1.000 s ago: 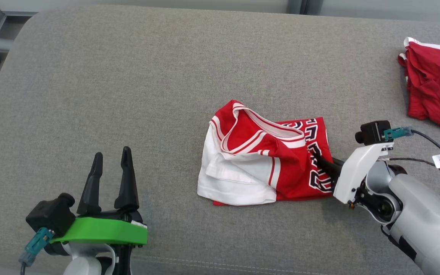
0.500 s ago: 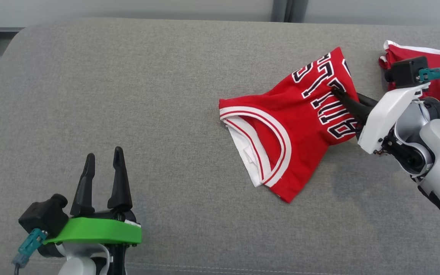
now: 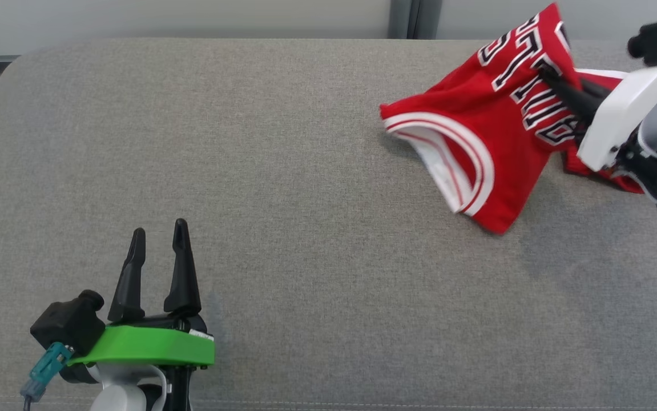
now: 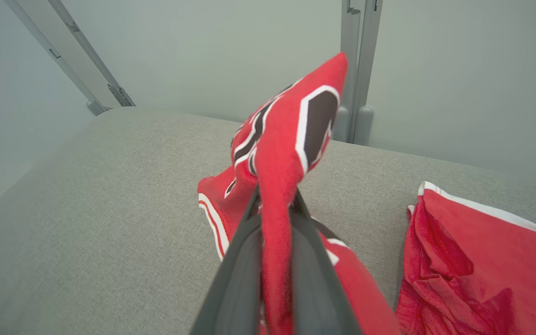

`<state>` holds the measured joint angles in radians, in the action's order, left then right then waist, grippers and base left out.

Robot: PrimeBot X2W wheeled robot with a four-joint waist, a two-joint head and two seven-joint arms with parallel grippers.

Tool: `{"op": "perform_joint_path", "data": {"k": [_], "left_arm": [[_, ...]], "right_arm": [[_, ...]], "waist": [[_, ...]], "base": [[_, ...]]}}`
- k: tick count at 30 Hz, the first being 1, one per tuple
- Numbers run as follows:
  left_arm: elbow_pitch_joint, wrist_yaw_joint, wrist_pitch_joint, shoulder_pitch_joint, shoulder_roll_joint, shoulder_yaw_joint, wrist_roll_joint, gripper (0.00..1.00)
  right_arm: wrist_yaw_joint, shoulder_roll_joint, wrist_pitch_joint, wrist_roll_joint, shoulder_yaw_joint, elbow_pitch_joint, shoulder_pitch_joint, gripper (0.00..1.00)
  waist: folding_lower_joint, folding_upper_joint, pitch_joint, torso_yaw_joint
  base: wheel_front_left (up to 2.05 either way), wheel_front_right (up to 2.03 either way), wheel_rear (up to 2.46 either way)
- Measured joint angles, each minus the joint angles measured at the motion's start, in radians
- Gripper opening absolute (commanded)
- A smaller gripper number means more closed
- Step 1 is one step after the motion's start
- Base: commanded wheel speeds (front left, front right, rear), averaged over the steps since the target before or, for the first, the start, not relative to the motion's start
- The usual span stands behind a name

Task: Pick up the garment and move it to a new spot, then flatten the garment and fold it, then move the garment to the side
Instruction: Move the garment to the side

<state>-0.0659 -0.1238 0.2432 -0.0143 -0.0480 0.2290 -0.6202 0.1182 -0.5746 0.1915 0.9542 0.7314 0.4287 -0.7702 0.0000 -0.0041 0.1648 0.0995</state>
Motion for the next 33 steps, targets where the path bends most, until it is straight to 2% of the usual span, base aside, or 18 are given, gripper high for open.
{"op": "perform_joint_path", "data": {"k": [3,7,12,14,19,22,28,33], "left_arm": [[-0.008,0.0,0.004,0.0,0.0,0.006,0.0,1.0],[-0.009,0.0,0.004,0.0,0.0,0.02,0.0,1.0],[-0.009,0.0,0.004,-0.001,0.0,0.03,-0.002,1.0],[-0.009,0.0,0.004,-0.001,0.0,0.028,-0.003,1.0],[-0.011,0.0,0.004,-0.001,0.001,0.013,-0.003,1.0],[-0.008,0.0,0.004,-0.002,0.001,0.015,-0.003,1.0],[-0.007,0.0,0.005,-0.002,0.001,0.01,-0.003,1.0],[-0.007,0.0,0.005,-0.002,0.001,0.012,-0.003,1.0]], "right_arm": [[-0.026,-0.029,0.022,0.0,-0.025,0.006,-0.055,0.0],[-0.042,-0.061,0.058,-0.004,-0.04,0.013,-0.112,0.0],[-0.063,-0.087,0.101,-0.011,-0.052,0.035,-0.154,0.0],[-0.083,-0.088,0.108,-0.007,-0.072,0.046,-0.17,0.0],[-0.142,-0.043,0.11,0.032,-0.119,0.063,-0.219,0.0],[-0.165,-0.022,0.114,0.032,-0.118,0.068,-0.232,0.0],[-0.183,0.022,0.134,0.029,-0.097,0.085,-0.237,0.0],[-0.201,0.031,0.144,0.03,-0.104,0.112,-0.246,0.0]], "waist": [[0.0,0.0,0.009,-0.001],[0.0,0.0,0.021,0.004],[0.0,0.0,0.037,0.016],[0.0,0.0,0.044,0.021],[0.0,0.0,0.061,0.024],[0.0,0.0,0.063,0.021],[0.0,0.0,0.057,0.006],[0.0,0.0,0.056,-0.008]], "base": [[0.0,0.0,0.0],[0.0,0.0,0.0],[0.0,0.0,0.0],[0.0,0.0,0.0],[0.0,0.0,0.0],[0.0,0.0,0.0],[0.0,0.0,0.0],[0.0,0.0,0.0]]}}
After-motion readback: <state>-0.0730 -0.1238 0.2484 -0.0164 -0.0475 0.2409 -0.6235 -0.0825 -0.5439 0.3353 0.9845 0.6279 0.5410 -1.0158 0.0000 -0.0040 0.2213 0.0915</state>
